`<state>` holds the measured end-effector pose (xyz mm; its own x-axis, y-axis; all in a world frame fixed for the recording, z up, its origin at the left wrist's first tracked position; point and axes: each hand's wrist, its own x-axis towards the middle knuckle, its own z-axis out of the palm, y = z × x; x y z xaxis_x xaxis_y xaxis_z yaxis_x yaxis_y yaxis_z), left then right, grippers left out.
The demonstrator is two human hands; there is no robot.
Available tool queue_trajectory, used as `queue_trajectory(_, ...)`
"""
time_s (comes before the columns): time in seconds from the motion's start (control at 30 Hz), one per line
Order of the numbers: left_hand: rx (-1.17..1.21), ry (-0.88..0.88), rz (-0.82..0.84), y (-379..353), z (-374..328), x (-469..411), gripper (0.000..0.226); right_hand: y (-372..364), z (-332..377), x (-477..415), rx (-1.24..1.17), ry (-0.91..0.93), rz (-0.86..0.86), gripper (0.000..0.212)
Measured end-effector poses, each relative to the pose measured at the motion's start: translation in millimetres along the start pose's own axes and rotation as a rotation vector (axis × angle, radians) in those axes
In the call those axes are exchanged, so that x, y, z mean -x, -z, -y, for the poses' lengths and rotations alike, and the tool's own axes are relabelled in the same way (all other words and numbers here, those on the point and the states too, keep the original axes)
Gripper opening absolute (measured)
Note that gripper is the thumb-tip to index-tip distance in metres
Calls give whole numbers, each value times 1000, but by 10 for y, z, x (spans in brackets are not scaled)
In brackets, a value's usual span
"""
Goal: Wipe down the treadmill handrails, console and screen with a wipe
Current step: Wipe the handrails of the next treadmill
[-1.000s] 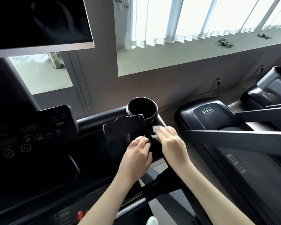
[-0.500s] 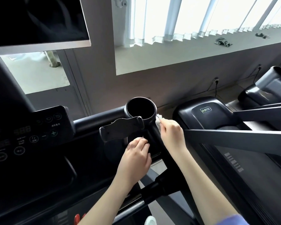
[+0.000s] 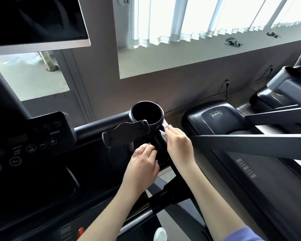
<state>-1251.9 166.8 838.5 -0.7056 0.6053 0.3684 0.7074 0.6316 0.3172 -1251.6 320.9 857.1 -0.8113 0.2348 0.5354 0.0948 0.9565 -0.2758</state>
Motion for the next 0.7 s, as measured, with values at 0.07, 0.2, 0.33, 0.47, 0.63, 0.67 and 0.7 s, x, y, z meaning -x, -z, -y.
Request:
queue_trajectory(0.07, -5, 2, 3, 3, -6, 2, 39, -47, -12, 22, 8, 12, 59, 26)
queue_trajectory(0.2, 4, -4, 12, 10, -10, 8, 39, 188, -55, 530, 95, 148, 0, 38)
queue_trajectory(0.33, 8, -6, 13, 14, -2, -1, 39, 185, -67, 493, 168, 190, 9, 41)
queue_trajectory(0.47, -1, 0, 20, 23, -10, 1, 41, 96, 1, 274, 120, 145, 32, 40)
queue_trajectory(0.63, 23, 13, 18, 41, -16, 12, 40, 350, -53, 883, 217, 305, 83, 44)
queue_trajectory(0.67, 22, 14, 15, 45, -23, 7, 40, 365, -60, 890, 213, 306, 89, 41)
queue_trajectory(0.7, 24, 12, 12, 48, -25, 0, 40, 345, -59, 837, 215, 301, 84, 39)
